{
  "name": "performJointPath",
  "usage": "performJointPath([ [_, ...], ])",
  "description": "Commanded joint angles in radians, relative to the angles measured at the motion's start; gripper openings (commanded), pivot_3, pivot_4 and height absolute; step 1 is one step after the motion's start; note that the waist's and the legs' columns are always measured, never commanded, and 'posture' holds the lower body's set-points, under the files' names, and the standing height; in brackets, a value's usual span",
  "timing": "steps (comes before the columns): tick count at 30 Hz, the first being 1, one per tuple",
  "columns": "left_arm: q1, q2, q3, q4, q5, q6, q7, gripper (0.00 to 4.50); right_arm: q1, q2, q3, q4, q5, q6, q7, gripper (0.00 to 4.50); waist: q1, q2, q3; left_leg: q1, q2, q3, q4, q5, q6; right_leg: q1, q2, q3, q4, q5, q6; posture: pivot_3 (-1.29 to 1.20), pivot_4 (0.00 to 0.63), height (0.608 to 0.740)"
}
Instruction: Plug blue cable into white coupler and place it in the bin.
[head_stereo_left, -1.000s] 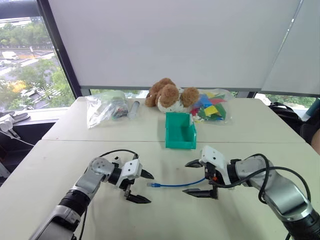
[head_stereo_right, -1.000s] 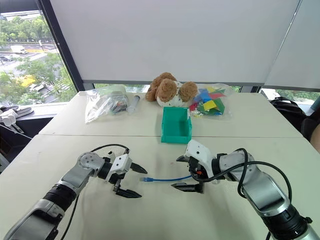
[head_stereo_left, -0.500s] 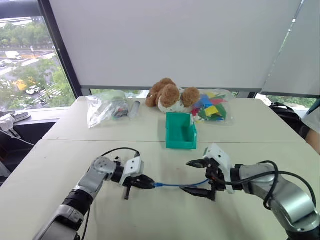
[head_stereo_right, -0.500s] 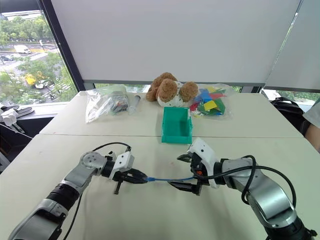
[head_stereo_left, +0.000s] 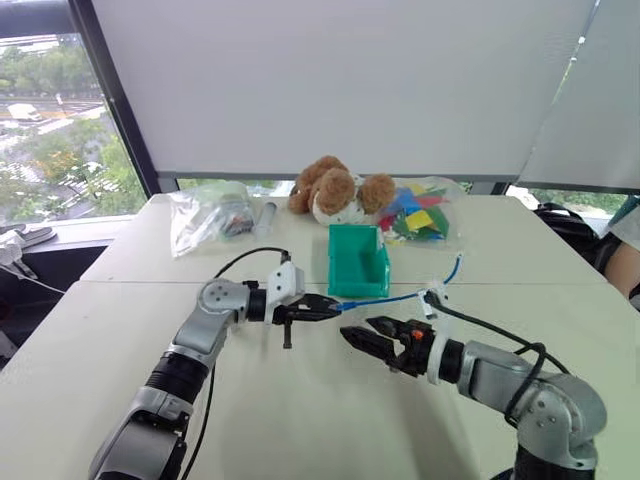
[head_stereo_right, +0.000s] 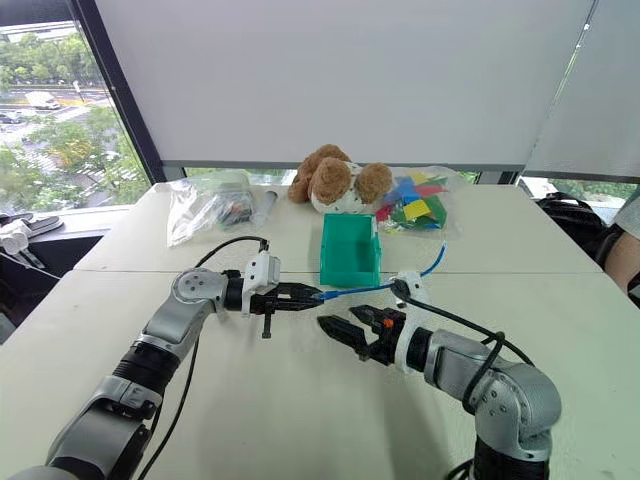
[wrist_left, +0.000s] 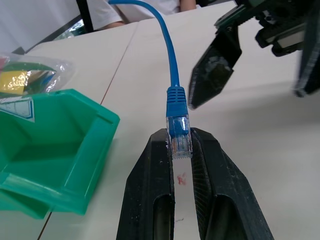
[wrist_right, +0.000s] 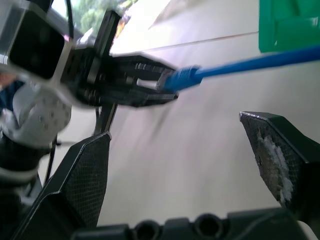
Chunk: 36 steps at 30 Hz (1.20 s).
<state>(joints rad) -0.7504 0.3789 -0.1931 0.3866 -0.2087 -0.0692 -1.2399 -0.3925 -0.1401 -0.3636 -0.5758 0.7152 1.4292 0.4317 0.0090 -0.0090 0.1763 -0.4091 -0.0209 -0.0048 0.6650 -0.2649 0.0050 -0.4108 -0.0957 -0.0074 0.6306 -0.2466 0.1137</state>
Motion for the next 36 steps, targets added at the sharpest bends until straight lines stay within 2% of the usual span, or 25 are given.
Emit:
performJointPath([
  [1,-0.018,0.001,0.015,-0.029,-0.007,-0.026,0.001,0.06,-0.047,0.072,-0.070,0.015,0.061,0.030,-0.064,4.50,0.001,0.000,0.000,0.000,0.000,0.000,0.000,0.000,0.000,0.000,0.000,0.000,0.000,0.000,0.000,0.00,0.150,0.740],
  [7,-0.019,-0.005,0.006,-0.015,0.002,-0.047,0.001,0.06,-0.089,0.170,-0.118,0.107,0.086,0.013,-0.157,4.50,-0.002,0.000,0.000,0.000,0.000,0.000,0.000,0.000,0.000,0.000,0.001,0.000,0.000,0.000,0.000,0.00,0.150,0.740],
  [12,-0.018,-0.004,0.004,-0.011,0.007,-0.056,0.001,0.06,-0.108,0.184,-0.121,0.140,0.104,-0.002,-0.195,4.50,-0.005,0.000,0.000,0.000,0.000,0.000,0.000,0.000,0.000,0.000,0.001,0.000,0.000,0.000,0.000,0.00,0.150,0.740],
  [15,-0.012,-0.003,0.002,-0.017,0.008,-0.056,0.000,0.00,-0.110,0.182,-0.115,0.148,0.119,-0.014,-0.207,3.66,-0.008,0.000,0.000,0.000,0.000,0.000,0.000,0.000,0.000,0.000,0.001,0.000,0.000,0.000,0.000,0.00,0.150,0.740],
  [18,-0.008,-0.002,0.001,-0.021,0.010,-0.056,0.001,0.00,-0.109,0.174,-0.106,0.151,0.136,-0.023,-0.214,1.99,-0.012,0.000,0.000,0.000,0.000,0.000,0.000,0.000,0.000,0.000,0.001,0.000,0.000,0.000,0.000,0.00,0.150,0.740],
  [22,-0.005,-0.002,0.001,-0.027,0.013,-0.054,0.002,0.00,-0.105,0.168,-0.098,0.154,0.159,-0.032,-0.224,0.02,-0.022,0.000,0.000,0.000,0.000,0.000,-0.001,0.000,0.000,0.000,0.002,0.000,0.000,0.000,0.000,0.00,0.150,0.740],
  [27,0.002,0.012,-0.005,-0.031,0.016,-0.027,-0.012,0.00,-0.114,0.167,-0.086,0.146,0.188,-0.040,-0.247,0.02,-0.023,0.000,0.000,0.000,0.001,0.000,-0.001,0.000,0.000,0.000,0.002,0.000,0.000,0.000,0.000,0.00,0.150,0.740],
  [30,0.014,0.034,0.006,-0.053,-0.006,0.038,-0.027,1.35,-0.121,0.156,-0.076,0.139,0.200,-0.045,-0.256,0.00,-0.024,0.000,0.000,0.000,0.001,0.000,-0.001,0.000,0.000,-0.001,0.002,0.000,0.000,0.000,0.000,0.00,0.150,0.740],
  [36,0.039,0.119,0.076,-0.108,-0.018,0.121,0.022,4.41,-0.149,0.085,-0.016,0.143,0.194,-0.082,-0.239,0.00,-0.025,0.001,0.000,0.000,0.001,0.000,-0.002,0.000,0.000,-0.001,0.002,0.000,0.000,0.000,0.000,0.00,0.150,0.740],
])
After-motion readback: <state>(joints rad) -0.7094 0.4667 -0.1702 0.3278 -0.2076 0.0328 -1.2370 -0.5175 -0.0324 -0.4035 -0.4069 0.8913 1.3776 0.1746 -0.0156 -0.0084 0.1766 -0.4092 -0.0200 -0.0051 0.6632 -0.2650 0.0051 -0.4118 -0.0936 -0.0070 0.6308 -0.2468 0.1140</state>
